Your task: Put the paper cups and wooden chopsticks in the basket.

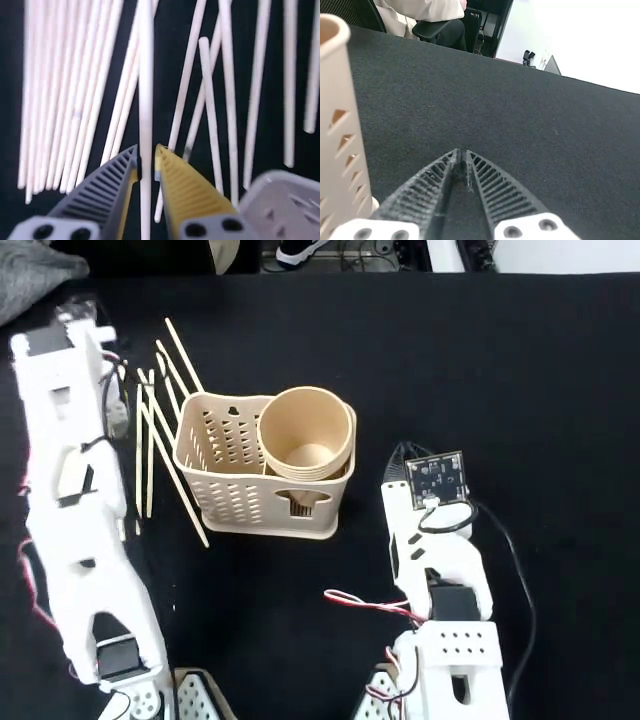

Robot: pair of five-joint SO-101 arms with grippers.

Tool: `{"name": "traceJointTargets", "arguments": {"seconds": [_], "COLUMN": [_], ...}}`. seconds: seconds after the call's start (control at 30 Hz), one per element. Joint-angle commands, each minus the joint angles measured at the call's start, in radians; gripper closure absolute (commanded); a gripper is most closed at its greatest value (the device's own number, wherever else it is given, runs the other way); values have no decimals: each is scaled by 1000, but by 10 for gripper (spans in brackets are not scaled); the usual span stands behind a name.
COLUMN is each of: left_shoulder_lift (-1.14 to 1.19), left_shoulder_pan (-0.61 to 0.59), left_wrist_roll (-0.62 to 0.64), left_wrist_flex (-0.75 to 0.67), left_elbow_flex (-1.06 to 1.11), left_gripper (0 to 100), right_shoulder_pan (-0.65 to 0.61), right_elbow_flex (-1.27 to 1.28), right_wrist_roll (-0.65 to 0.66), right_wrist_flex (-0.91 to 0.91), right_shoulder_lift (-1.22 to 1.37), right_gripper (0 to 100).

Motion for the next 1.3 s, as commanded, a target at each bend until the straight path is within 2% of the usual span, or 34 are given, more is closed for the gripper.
{"name": "traceJointTargets", "arguments": {"seconds": [0.0, 0.23, 0.47, 0.53, 0.63, 0.77, 0.83, 0.93, 1.1, 1.17, 1.27], "left_shoulder_lift": [-382, -868, -1464, -1605, -1778, -1946, -2005, -2087, -2191, -2223, -2246], "left_shoulder_pan": [19, 45, 50, 77, 116, 229, 280, 358, 390, 410, 456], "left_wrist_roll": [66, 80, 86, 86, 89, 167, 209, 219, 221, 221, 221], "left_wrist_flex": [2, -203, -666, -756, -812, -910, -1036, -1281, -1623, -1620, -1508], "left_elbow_flex": [193, 680, 1237, 1313, 1310, 1320, 1408, 1659, 2031, 2084, 2100], "left_gripper": [972, 972, 973, 973, 973, 973, 973, 973, 973, 972, 972], "right_shoulder_pan": [11, 8, 6, 6, 6, 6, 6, 6, 6, 6, 8], "right_elbow_flex": [-4, -4, -2, -2, -2, -2, -2, -2, -2, -2, -2], "right_wrist_roll": [2, 2, 2, 2, 2, 2, 2, 2, 2, 2, 2], "right_wrist_flex": [-2, -2, -2, -2, -2, -2, -2, -2, 0, -2, -3], "right_shoulder_lift": [-1, -1, -1, -1, 1, 2, 2, 2, -1, -1, -1], "right_gripper": [987, 987, 987, 987, 987, 987, 987, 987, 987, 987, 987]}}
